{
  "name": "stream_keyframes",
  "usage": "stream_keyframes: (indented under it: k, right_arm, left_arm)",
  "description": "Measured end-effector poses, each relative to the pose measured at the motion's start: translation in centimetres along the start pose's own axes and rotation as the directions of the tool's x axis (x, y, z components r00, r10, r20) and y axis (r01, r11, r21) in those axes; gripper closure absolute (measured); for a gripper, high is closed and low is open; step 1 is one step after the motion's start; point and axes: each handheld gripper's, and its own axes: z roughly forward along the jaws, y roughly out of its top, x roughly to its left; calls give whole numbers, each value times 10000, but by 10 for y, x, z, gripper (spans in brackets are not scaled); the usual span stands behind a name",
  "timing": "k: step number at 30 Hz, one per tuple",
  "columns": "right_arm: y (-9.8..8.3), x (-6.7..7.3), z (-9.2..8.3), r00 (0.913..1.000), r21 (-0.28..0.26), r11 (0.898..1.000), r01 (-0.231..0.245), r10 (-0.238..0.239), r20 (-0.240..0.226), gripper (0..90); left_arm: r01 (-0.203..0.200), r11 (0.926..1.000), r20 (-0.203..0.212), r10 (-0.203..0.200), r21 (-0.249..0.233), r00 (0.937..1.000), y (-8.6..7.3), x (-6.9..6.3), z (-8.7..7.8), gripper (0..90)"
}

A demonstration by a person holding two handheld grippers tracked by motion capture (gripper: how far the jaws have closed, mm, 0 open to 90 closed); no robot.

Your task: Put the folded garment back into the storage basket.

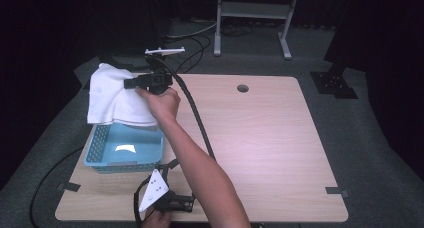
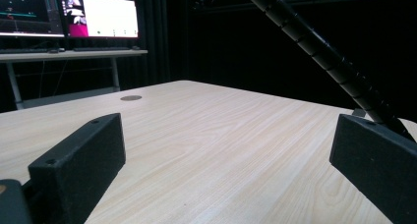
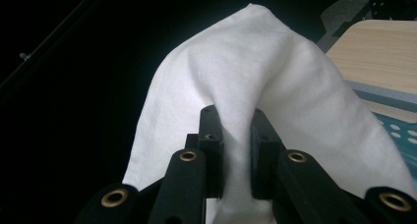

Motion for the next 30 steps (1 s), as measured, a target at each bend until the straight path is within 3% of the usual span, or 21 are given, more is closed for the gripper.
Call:
stream_keyframes:
  k: [11, 22, 30]
  right_arm:
    - [-6, -6, 22, 9995, 281, 9995, -144, 137, 269, 802]
    - [-18, -21, 44, 9954, 463, 9949, -897, 880, 370, 801]
    - [-22, -30, 50, 9928, 555, 9928, -1062, 1028, 622, 801]
  left_arm:
    - [-2, 10000, 35, 2, -21, 10000, 0, 0, 0, 0]
    - [98, 9999, 80, -98, -81, 9999, 0, -1, 0, 0]
    - [53, 10000, 94, -52, -83, 9999, 0, 0, 0, 0]
